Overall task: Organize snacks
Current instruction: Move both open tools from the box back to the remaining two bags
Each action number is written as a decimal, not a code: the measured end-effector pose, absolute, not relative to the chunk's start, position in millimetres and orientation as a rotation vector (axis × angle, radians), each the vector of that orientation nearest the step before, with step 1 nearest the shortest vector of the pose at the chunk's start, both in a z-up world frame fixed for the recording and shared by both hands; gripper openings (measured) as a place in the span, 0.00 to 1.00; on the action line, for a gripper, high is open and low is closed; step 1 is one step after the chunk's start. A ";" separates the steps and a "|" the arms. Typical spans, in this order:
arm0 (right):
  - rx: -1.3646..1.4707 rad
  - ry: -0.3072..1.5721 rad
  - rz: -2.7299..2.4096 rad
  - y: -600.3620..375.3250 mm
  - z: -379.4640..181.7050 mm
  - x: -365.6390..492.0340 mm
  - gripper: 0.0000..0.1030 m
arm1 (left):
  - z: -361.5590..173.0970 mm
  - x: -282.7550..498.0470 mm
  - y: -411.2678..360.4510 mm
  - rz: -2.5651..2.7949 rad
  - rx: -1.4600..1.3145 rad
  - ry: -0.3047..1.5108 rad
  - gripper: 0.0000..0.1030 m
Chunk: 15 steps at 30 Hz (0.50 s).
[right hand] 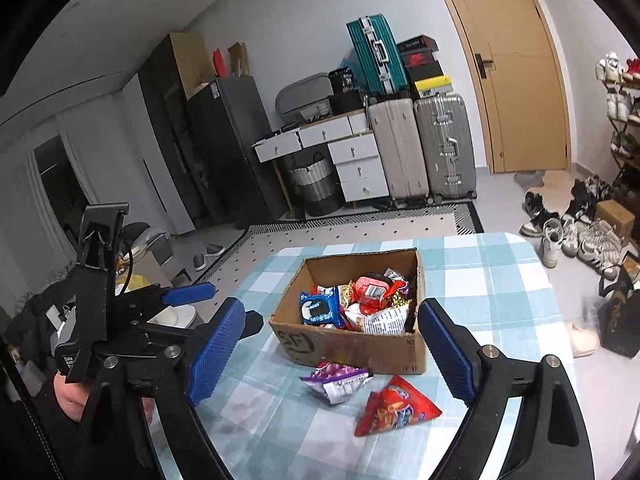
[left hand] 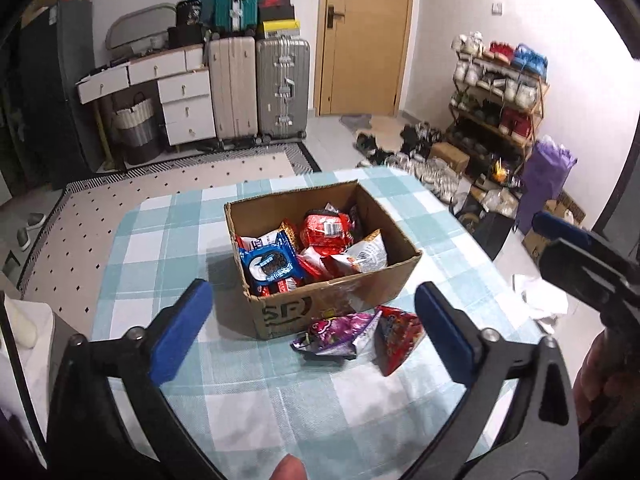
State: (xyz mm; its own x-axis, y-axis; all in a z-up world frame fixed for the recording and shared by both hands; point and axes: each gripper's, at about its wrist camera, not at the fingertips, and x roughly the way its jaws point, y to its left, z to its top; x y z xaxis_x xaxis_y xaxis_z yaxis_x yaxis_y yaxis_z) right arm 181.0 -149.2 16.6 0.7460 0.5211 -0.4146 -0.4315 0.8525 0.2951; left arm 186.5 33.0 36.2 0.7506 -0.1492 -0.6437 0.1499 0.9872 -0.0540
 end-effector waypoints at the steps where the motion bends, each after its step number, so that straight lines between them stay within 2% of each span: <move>1: 0.183 0.503 0.531 -149.7 17.3 176.3 0.87 | 37.4 179.2 33.2 -0.159 -0.004 0.686 0.98; 15: 0.091 0.468 0.475 -140.9 -3.1 106.1 0.89 | 9.9 120.2 44.3 -0.036 -0.031 0.649 0.99</move>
State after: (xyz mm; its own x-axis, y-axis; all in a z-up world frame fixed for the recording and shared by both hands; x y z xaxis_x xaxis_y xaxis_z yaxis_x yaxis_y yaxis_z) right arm 106.1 -140.9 -3.1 0.7860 0.4602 -0.4129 -0.4194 0.8875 0.1909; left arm 120.2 44.4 9.9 0.7961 -0.0431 -0.6036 0.0240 0.9989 -0.0397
